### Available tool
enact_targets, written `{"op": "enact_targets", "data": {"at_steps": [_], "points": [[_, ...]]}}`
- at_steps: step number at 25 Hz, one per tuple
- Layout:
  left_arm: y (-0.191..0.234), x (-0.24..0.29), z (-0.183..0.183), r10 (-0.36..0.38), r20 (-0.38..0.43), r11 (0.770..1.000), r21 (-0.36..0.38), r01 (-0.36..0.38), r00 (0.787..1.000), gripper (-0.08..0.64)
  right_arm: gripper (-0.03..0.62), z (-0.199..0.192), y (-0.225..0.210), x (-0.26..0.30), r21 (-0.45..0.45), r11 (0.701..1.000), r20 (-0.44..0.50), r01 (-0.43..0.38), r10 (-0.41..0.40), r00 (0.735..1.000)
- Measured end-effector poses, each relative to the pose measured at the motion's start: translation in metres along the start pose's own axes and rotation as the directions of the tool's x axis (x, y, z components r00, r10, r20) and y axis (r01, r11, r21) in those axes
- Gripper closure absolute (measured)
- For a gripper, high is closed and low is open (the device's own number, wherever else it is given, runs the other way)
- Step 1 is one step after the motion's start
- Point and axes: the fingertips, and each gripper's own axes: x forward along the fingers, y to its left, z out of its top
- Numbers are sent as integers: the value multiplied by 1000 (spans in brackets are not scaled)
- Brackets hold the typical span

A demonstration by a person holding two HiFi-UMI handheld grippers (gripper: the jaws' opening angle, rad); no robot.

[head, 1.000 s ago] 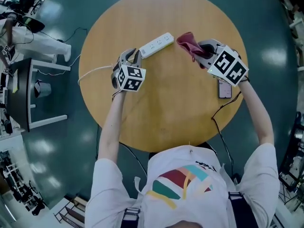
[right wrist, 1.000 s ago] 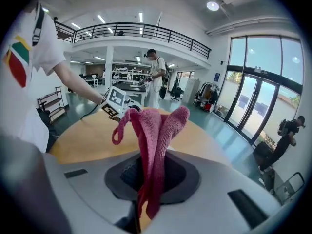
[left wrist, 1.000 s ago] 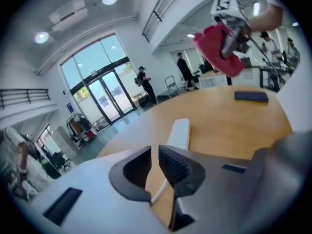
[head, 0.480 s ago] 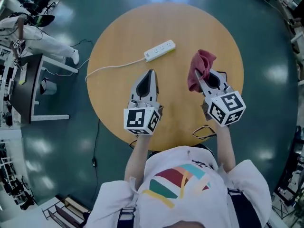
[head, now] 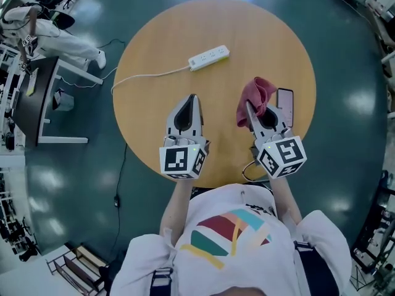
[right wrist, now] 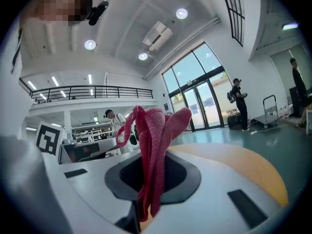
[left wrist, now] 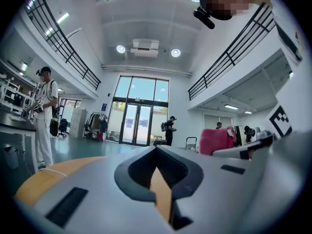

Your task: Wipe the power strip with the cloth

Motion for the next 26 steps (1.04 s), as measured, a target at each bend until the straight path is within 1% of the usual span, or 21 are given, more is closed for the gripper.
{"op": "enact_targets", "data": {"at_steps": [2,3,10,18,26], "points": [[3,0,1,11,1,1000,4,-11,1000,515,552,3,3,-1,-62,998,-5,4,-4,1000],[5,0,1,16,2,1000,6,-16,1000,515,552,2,3,0,-78,997,-11,5,-5,1000],[10,-2,5,23,7,999,30,-24,1000,515,554,-11,4,0,-47,999,-42,8,-10,999],[31,-9,4,63,12,998,25,-64,998,515,554,-23,23,14,-67,997,-76,-50,45,996],[43,-13,9,89,18,996,12,-89,996,515,554,-22,41,24,-118,987,-105,-106,94,990]]}}
